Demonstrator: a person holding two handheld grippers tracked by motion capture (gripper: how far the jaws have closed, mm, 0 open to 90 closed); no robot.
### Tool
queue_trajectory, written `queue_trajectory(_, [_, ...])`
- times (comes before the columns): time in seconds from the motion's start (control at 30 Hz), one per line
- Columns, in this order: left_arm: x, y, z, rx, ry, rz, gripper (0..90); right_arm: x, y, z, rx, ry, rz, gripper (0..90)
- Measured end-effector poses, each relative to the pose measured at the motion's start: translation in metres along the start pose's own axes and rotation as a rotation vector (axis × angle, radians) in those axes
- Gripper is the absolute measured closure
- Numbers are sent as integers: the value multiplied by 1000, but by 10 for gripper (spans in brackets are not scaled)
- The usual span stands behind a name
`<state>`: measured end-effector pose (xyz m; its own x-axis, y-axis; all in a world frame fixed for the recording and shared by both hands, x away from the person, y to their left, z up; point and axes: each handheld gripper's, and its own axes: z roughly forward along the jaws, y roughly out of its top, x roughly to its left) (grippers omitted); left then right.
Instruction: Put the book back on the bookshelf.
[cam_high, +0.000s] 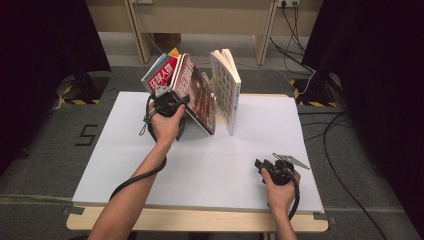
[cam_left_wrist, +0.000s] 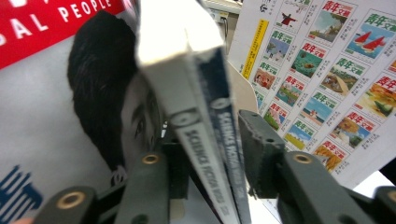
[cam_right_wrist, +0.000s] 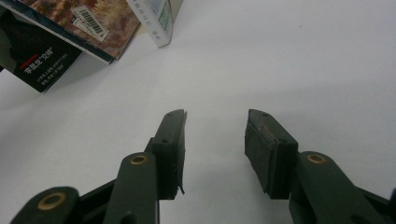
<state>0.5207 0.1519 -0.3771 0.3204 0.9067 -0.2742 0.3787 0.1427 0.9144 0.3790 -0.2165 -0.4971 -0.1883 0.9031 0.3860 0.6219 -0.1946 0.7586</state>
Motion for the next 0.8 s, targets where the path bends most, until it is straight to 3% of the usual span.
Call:
queue_trajectory(0.2, [-11, 9, 4, -3, -25, -31, 743, -1, 0, -1, 2, 2, 4, 584])
queue_trajectory(0.3, [-21, 15, 7, 8, -14, 6, 756, -1, 0, -2, -3, 1, 3, 583])
queue_trajectory(0.43, [-31, 21, 9, 7, 26, 86, 759, -3, 1, -3, -3, 4, 15, 583])
queue_trajectory(0.57, [-37, 22, 10, -1, 39, 127, 760, -4, 1, -3, -5, 0, 16, 583])
queue_trajectory(0.7, [-50, 16, 11, -13, 34, 192, 757, -3, 0, -2, -1, -1, 11, 583])
queue_trajectory(0.8, [-59, 14, 15, -22, 11, 206, 751, -2, 0, -2, 1, 0, 9, 583])
